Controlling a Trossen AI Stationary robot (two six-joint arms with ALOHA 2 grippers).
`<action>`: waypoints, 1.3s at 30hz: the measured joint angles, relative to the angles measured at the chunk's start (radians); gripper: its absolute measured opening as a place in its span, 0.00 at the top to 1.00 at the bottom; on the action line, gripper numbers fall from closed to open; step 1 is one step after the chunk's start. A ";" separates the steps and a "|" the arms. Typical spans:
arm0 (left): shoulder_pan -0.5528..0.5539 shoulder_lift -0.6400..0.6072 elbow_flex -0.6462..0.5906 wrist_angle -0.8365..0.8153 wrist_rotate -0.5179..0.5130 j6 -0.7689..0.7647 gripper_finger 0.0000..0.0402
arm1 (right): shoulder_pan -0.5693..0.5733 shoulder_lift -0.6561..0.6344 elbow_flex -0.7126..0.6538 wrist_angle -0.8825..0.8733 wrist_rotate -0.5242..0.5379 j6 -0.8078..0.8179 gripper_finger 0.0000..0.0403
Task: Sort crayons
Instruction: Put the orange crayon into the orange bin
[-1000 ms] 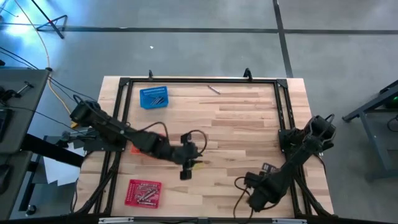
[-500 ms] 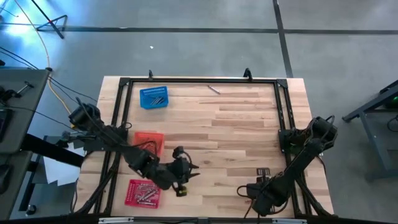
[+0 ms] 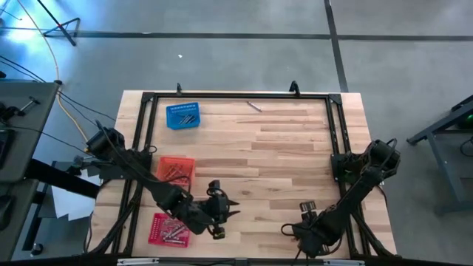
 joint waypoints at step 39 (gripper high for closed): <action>0.006 0.008 0.000 0.038 -0.006 0.007 0.76 | -0.065 -0.003 -0.172 0.202 -0.047 0.288 0.98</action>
